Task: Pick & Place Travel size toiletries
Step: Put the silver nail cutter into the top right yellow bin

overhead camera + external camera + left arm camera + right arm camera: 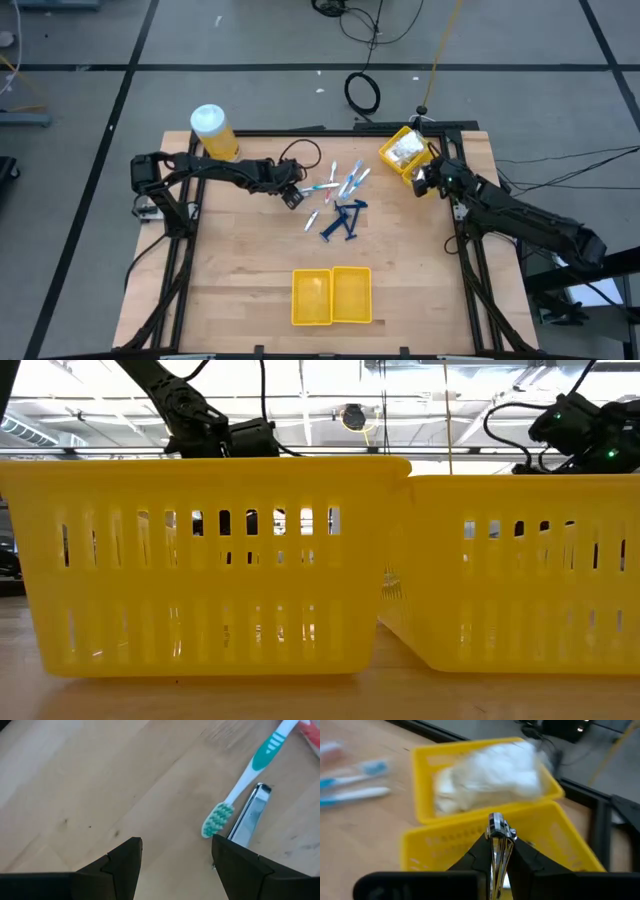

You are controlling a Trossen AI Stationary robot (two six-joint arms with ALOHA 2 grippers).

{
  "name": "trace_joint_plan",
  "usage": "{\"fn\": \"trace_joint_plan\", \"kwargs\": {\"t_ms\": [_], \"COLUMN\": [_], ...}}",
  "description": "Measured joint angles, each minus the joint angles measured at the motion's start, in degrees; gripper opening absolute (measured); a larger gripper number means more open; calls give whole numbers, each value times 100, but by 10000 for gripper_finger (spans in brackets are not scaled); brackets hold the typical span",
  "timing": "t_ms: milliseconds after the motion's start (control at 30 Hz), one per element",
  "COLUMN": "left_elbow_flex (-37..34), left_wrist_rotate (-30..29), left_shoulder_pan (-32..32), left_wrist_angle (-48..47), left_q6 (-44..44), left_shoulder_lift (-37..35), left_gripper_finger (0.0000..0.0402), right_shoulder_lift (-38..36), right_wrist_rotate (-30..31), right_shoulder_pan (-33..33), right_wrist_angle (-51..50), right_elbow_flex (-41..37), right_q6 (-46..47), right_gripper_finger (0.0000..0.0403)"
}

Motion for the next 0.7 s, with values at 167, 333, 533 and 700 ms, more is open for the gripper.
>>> {"fn": "trace_joint_plan", "kwargs": {"t_ms": [167, 333, 533, 700], "left_elbow_flex": [0, 0, 0, 0], "left_wrist_rotate": [7, 5, 5, 238], "left_shoulder_pan": [0, 0, 0, -11], "left_wrist_angle": [148, 261, 280, 266], "left_q6": [82, 89, 69, 43], "left_shoulder_lift": [0, 0, 0, -2], "left_gripper_finger": [237, 237, 237, 237], "right_shoulder_lift": [0, 2, 2, 0], "right_wrist_rotate": [197, 179, 176, 139], "right_shoulder_pan": [-216, -269, -269, -256], "right_wrist_angle": [-165, -157, -39, 238], "right_elbow_flex": [0, 0, 0, 0], "right_q6": [17, 343, 685, 724], "right_gripper_finger": [41, 81, 130, 163]}}
